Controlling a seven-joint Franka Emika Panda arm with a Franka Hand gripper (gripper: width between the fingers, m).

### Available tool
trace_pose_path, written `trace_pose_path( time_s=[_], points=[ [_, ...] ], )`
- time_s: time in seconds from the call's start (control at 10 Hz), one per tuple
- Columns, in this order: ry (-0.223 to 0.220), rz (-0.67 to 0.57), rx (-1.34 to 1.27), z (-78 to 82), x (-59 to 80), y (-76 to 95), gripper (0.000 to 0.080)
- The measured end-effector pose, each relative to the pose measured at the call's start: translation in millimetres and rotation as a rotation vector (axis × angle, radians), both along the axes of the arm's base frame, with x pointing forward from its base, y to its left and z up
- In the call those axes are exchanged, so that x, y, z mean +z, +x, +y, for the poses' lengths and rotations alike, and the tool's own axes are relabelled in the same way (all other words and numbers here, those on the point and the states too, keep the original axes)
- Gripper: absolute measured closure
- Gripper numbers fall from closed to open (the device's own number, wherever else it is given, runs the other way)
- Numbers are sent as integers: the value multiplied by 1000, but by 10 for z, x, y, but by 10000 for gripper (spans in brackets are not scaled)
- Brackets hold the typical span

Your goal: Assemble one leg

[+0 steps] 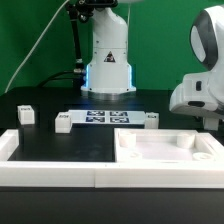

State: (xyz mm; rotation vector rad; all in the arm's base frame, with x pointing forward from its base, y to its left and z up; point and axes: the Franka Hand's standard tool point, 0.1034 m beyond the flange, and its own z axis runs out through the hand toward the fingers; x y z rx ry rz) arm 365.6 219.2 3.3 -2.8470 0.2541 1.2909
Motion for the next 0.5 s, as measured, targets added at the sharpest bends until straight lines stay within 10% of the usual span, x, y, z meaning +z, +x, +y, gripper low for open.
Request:
trace_pose_path(
  time_s=[0.5],
  points=[
    [0, 0, 0, -2, 0, 1, 509]
  ],
)
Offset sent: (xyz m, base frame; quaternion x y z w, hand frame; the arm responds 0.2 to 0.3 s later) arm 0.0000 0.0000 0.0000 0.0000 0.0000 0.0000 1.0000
